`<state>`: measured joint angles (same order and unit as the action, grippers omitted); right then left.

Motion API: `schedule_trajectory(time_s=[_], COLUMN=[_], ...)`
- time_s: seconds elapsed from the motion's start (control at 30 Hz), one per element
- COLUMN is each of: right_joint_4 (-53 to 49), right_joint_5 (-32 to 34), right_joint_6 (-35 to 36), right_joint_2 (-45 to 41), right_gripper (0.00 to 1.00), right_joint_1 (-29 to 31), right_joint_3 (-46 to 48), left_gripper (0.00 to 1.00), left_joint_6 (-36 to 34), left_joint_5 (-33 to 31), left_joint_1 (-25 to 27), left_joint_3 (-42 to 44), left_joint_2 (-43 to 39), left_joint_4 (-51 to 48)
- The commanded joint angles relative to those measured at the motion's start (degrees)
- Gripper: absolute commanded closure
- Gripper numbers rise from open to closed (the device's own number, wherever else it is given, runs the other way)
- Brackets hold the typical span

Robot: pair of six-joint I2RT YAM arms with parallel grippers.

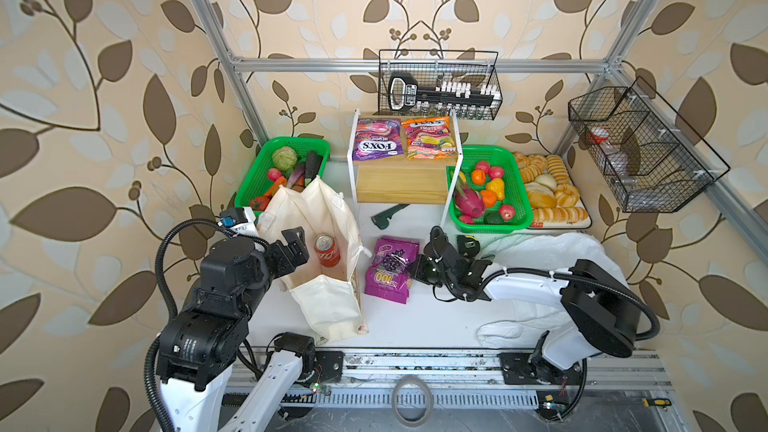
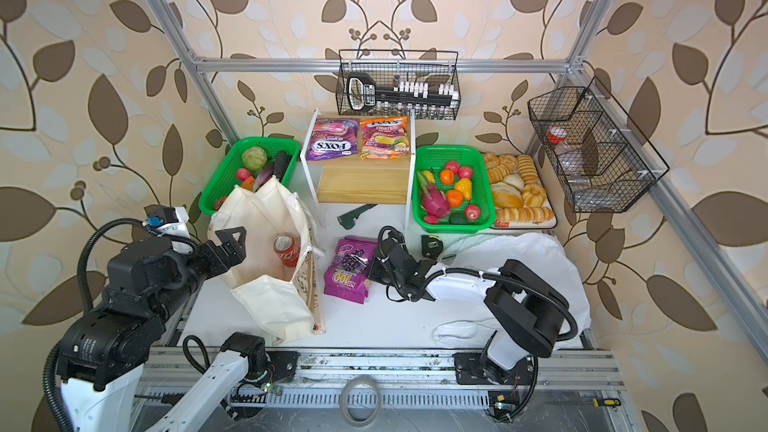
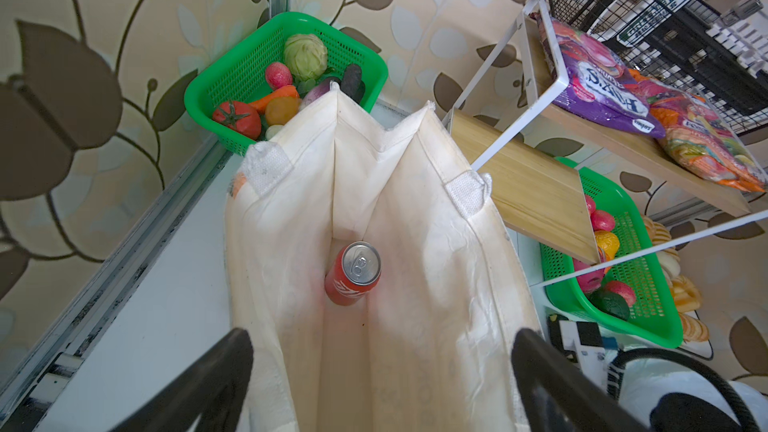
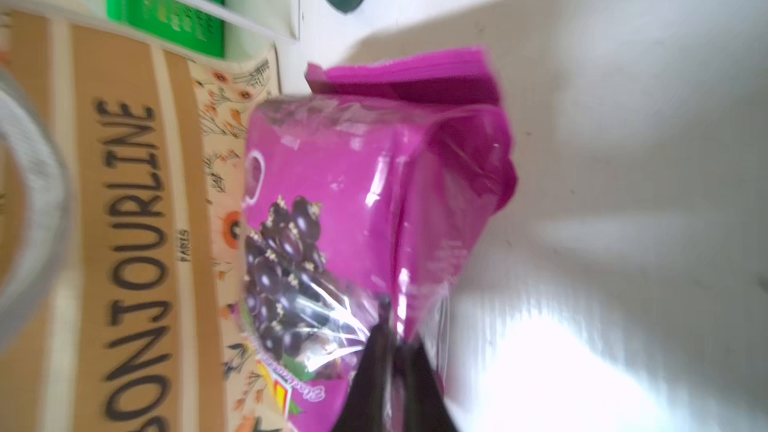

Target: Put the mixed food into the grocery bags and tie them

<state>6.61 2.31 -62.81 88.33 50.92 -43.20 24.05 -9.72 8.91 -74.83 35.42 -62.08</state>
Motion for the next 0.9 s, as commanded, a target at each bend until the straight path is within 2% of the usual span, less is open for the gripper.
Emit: schedule_trajectory(time_s=[0.0,0.23,0.4,0.6,0.73,0.77,0.87], right_joint_4=[-4.09,-10.23,-15.11,-20.26,-26.28,-27.29,-29.00], right_joint_5=[4.38,8.78,10.13,8.09,6.29,6.87,6.55], right_joint_6=[4.58,9.98,12.35,11.81,12.89,13.75,17.06], right_joint_2=[-5.54,-21.18,-28.47,-28.98,-25.24,-24.79,-24.08], right_gripper=[1.00,1.00,1.00,1.00,1.00,0.97,0.68], right_joint_1=[0.50,1.29,1.04,0.17,-1.55,-1.32,-1.42], right_joint_3=[1.13,2.50,1.75,1.32,-0.04,-0.45,-1.70], left_gripper=[0.01,0.01,0.01,0.01,0.01,0.01,0.01], left_joint_6=[-1.16,-0.80,-0.05,-0.03,0.03,0.01,-0.14], left_joint_5=[-2.62,-5.34,-5.51,-4.88,-4.27,-4.18,-4.19], left_joint_1=[-0.21,-0.21,-0.21,-0.21,-0.21,-0.21,-0.21], left_joint_3=[-1.38,0.00,1.03,1.53,2.14,2.19,2.48], left_joint_2=[-0.56,0.15,1.62,1.63,1.13,1.14,0.92], left_joint_4=[-0.59,-0.05,-0.50,0.27,0.65,0.61,0.47])
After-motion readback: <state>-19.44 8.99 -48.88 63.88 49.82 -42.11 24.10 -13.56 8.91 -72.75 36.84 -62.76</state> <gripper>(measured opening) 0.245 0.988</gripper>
